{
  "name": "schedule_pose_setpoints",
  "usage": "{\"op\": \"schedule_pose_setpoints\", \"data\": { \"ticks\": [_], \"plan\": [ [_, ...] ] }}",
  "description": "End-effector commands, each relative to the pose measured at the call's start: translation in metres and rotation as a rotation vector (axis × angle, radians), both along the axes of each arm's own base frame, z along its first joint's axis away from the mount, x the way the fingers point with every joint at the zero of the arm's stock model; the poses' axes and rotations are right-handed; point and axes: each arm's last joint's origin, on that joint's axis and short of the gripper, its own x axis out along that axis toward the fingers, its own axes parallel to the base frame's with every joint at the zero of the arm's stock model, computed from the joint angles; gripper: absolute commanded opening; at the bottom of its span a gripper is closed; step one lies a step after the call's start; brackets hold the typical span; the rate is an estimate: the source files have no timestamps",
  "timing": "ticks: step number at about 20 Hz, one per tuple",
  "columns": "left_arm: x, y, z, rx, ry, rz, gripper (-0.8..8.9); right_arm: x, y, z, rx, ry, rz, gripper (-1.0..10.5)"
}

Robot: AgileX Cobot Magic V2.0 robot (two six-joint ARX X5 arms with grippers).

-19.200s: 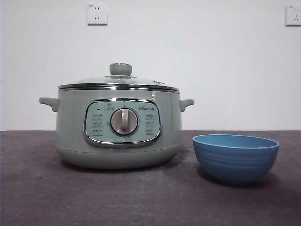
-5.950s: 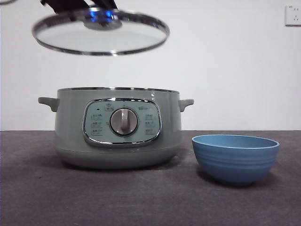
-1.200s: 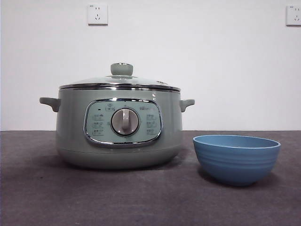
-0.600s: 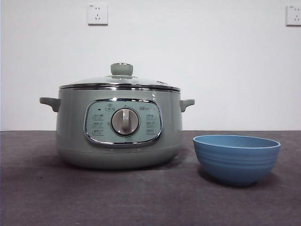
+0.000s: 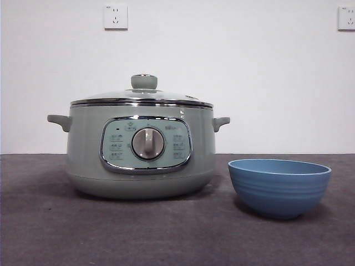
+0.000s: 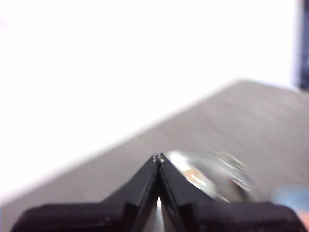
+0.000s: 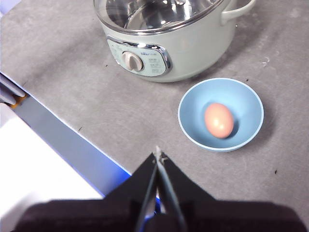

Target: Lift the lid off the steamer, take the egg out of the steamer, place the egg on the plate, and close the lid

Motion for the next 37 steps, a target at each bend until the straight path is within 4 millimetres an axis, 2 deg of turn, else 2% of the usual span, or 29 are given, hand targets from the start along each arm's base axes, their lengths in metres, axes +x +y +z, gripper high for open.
{"op": "schedule_pose_setpoints", "data": {
  "ticks": [1,3,5,8,10,12,17,23,26,37],
  "plan": [
    [-0.008,0.012,-0.016,0.005,-0.126,0.102,-0.03,0.0,0.0,0.001,0.005,-0.001,-0.004,0.0],
    [-0.012,0.021,-0.046,0.015,-0.175,0.184,-0.03,0.0,0.0,0.001,0.005,-0.001,-0.004,0.0],
    [-0.01,0.027,-0.086,0.02,-0.178,0.249,-0.03,0.0,0.0,0.001,0.005,-0.001,-0.004,0.0],
    [-0.008,0.033,-0.149,0.029,-0.103,0.298,-0.03,0.0,0.0,0.001,0.005,-0.001,-0.004,0.0],
    [-0.009,0.034,-0.181,0.032,-0.058,0.312,-0.03,0.0,0.0,0.001,0.004,-0.002,-0.005,0.0],
    [-0.01,0.034,-0.205,0.033,-0.033,0.315,-0.03,0.0,0.0,0.001,0.004,-0.002,-0.006,0.0],
    [-0.014,0.035,-0.25,0.025,-0.006,0.345,-0.03,0.0,0.0,0.001,0.003,-0.002,-0.006,0.0],
    [-0.017,0.034,-0.271,-0.001,0.153,0.341,-0.03,0.0,0.0,0.001,0.003,-0.001,-0.006,0.0],
    [-0.017,0.034,-0.269,-0.073,0.161,0.343,-0.03,0.0,0.0,0.001,0.003,-0.002,-0.006,0.0],
    [-0.017,0.034,-0.269,-0.072,0.16,0.347,-0.03,0.0,0.0,0.001,0.003,-0.002,-0.006,0.0]
  ]
}}
